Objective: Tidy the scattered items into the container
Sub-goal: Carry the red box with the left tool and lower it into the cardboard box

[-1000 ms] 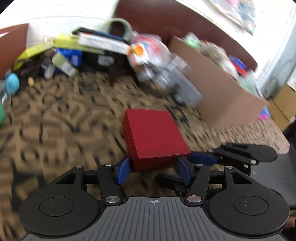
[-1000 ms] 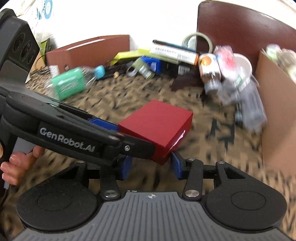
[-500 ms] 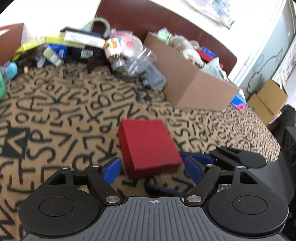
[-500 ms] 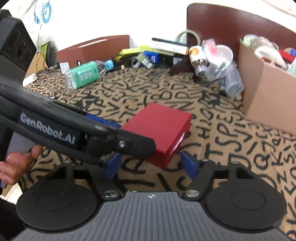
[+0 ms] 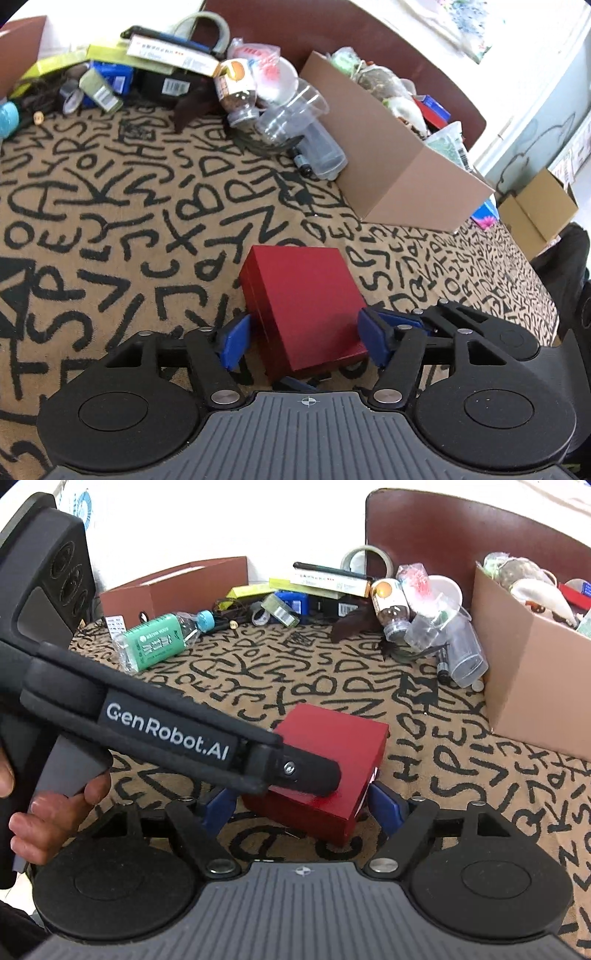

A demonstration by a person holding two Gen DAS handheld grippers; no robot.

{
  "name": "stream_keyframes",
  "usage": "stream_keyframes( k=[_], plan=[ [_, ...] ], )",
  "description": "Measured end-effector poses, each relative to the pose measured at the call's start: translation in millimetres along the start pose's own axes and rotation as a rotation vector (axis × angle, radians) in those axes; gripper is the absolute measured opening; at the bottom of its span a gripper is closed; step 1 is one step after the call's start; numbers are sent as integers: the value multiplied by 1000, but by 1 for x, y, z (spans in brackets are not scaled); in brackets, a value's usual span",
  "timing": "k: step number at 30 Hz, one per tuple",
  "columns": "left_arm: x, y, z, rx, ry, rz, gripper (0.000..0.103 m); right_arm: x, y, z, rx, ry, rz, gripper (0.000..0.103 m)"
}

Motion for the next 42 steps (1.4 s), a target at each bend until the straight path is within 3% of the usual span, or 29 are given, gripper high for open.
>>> stream_keyframes(
  k=[8,15,25,30,37,42],
  plan=[
    [5,0,-3,7,-13,-4,73,-2,0,-6,-2,0,-29,81],
    [33,-21,-22,88,-2,41,74,1,-18,-34,87,37,-49,81],
    [106,-101,-31,264,41,180,74,48,-81,-75,290,158,-68,81],
    [136,-145,-19,312,70,206,74,84,-112,-83,352,211,-74,81],
    [164,-208,13,353,95,206,74,140,-155,-73,378,261,-110,81],
    [169,-250,50,333,123,170,75,174,-179,-62,370,305,-131,81]
  ],
)
Point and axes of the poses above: each gripper's, at about its wrist camera, not at the fingertips, and z roughly the way its jaws point, x to its right, y to its underside, the point moved 6 cm from there along z, roughly the way its jaws point
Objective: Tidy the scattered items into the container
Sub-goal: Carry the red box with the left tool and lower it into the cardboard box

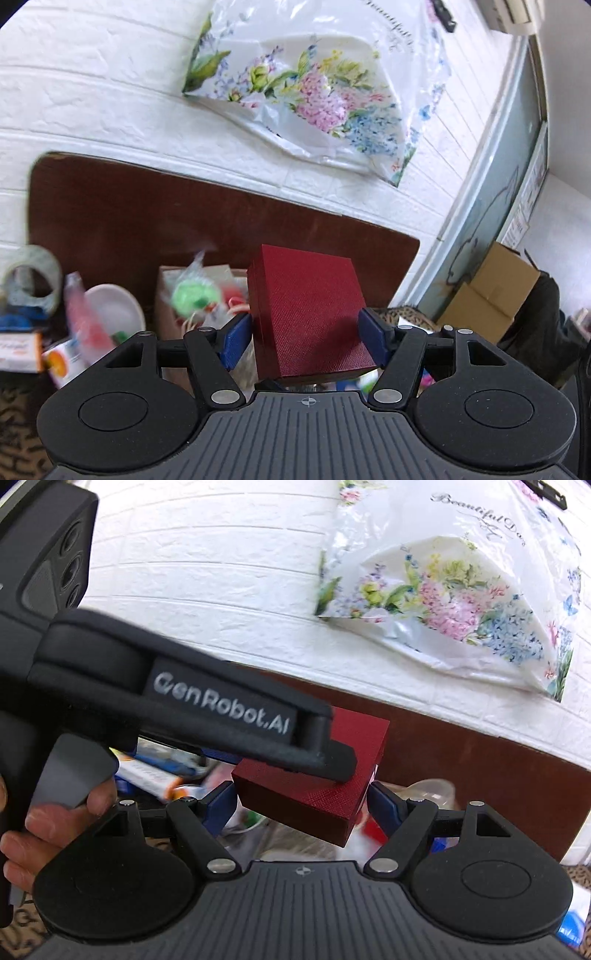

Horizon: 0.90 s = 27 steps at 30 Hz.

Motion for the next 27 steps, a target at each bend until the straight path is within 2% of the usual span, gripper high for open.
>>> stream_keyframes(
  k=[8,11,14,16,18,27],
  plan=[
    [-28,-13,77,-68,1,-63,76,40,1,60,-86,-5,14,81],
    [-38,-15,99,-87,0,-74,75,48,7,78,-108,-9,19,81],
    [-49,-15,112,-115,-9,-106,80,53,13,96,-143,-30,28,82],
    [-57,-15,114,-119,-14,-148,96,52,18,98,-148,-19,17,93],
    [-61,-14,109,-103,-25,-166,101,48,22,92,-122,0,-14,96],
    [-45,3,82,-117,-25,-47,102,44,27,64,-106,25,24,99]
  ],
)
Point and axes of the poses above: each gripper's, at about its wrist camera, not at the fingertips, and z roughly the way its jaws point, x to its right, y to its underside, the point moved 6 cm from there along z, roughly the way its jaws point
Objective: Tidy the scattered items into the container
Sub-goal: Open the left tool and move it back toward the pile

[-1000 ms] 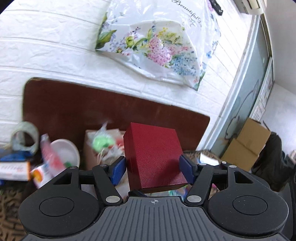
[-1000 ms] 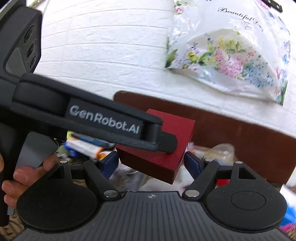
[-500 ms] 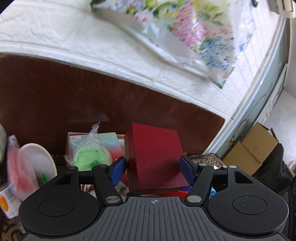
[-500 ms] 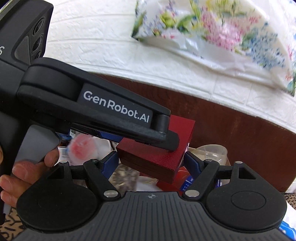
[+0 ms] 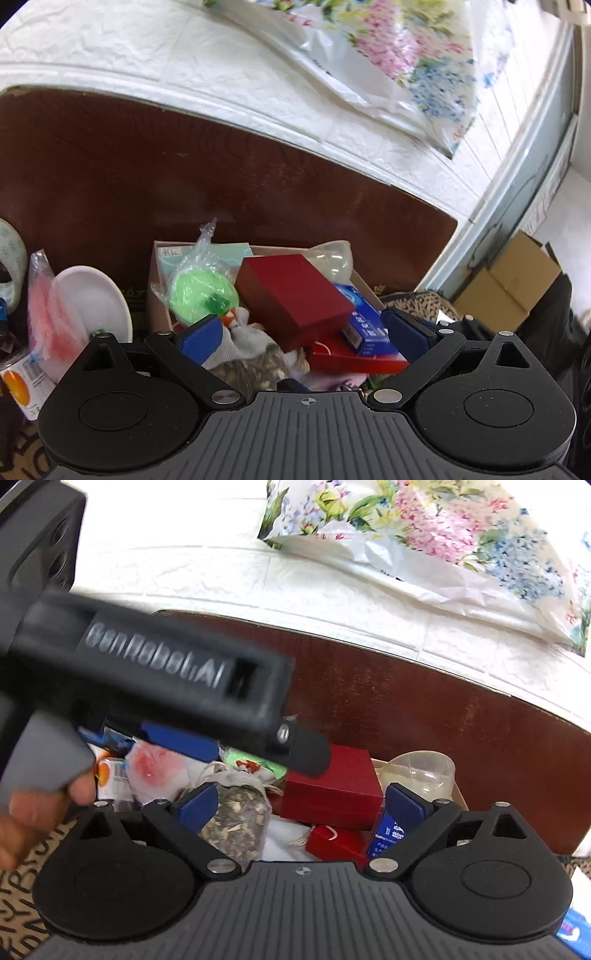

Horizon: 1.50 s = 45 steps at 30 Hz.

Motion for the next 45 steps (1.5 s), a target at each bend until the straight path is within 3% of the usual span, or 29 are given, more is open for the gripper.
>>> stream_keyframes(
  k=[10,14,18,25,36,45],
  plan=[
    [10,15,-45,8,-13,13,103,-2,-5,-32,11,1,51,102],
    [11,24,-68,8,-23,11,103,-16,-3,-43,11,-3,10,102],
    [11,37,-96,17,-82,51,103,-30,0,-59,5,-17,1,102],
    [6,63,-139,20,-135,94,103,-78,4,-81,-8,-62,-42,103],
    [-45,125,-202,53,-207,-31,103,-158,27,-92,-36,-177,-81,103],
    [-87,177,-216,12,-262,-82,103,-205,70,-82,-93,-215,-80,103]
  ],
)
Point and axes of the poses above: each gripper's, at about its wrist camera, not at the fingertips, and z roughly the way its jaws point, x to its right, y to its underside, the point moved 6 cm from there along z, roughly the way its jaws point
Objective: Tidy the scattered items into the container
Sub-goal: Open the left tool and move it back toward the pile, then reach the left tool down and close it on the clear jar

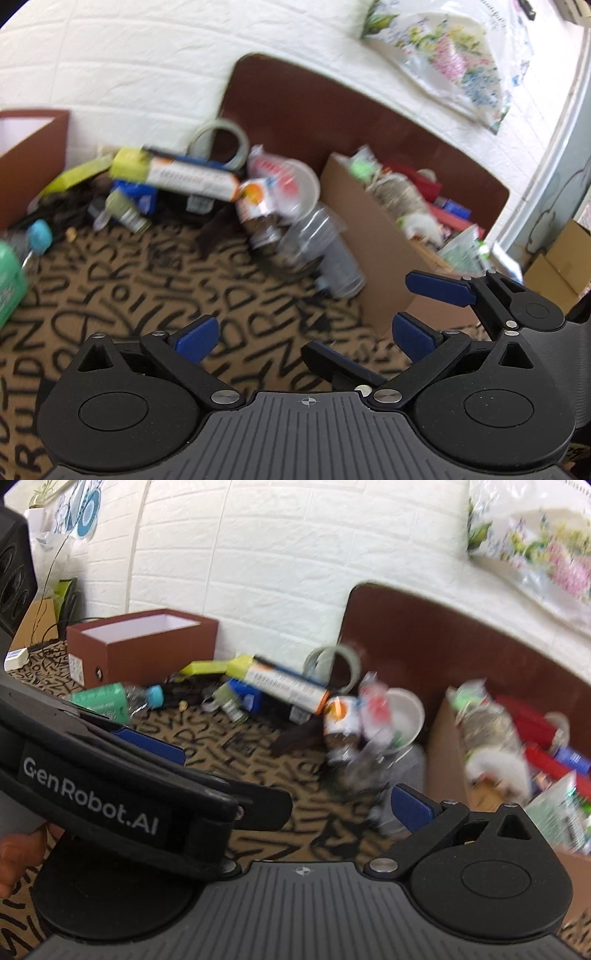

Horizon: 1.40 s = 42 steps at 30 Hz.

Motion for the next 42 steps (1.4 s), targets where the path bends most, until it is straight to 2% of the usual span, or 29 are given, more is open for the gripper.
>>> stream_keyframes(
  k=[8,15,26,29,33,37,42],
  plan=[
    [-26,2,9,4,-17,-30,102,2,8,18,-34,21,51,102],
    [-47,-1,23,-14,-37,-63,96,2,11,40,-60,11,67,102],
    [-73,-50,44,48,-77,-50,91,4,-19,82,-18,3,50,100],
    [-75,-60,53,48,-73,-43,89,8,-29,97,-8,-3,51,96],
    [-75,-72,68,37,-44,-49,85,13,-40,119,-2,-2,23,82],
    [-73,-85,87,33,-34,-40,81,18,-46,140,-8,45,-46,74],
    [-67,-96,113,24,5,-51,78,36,-45,161,-32,89,-19,66]
  ],
)
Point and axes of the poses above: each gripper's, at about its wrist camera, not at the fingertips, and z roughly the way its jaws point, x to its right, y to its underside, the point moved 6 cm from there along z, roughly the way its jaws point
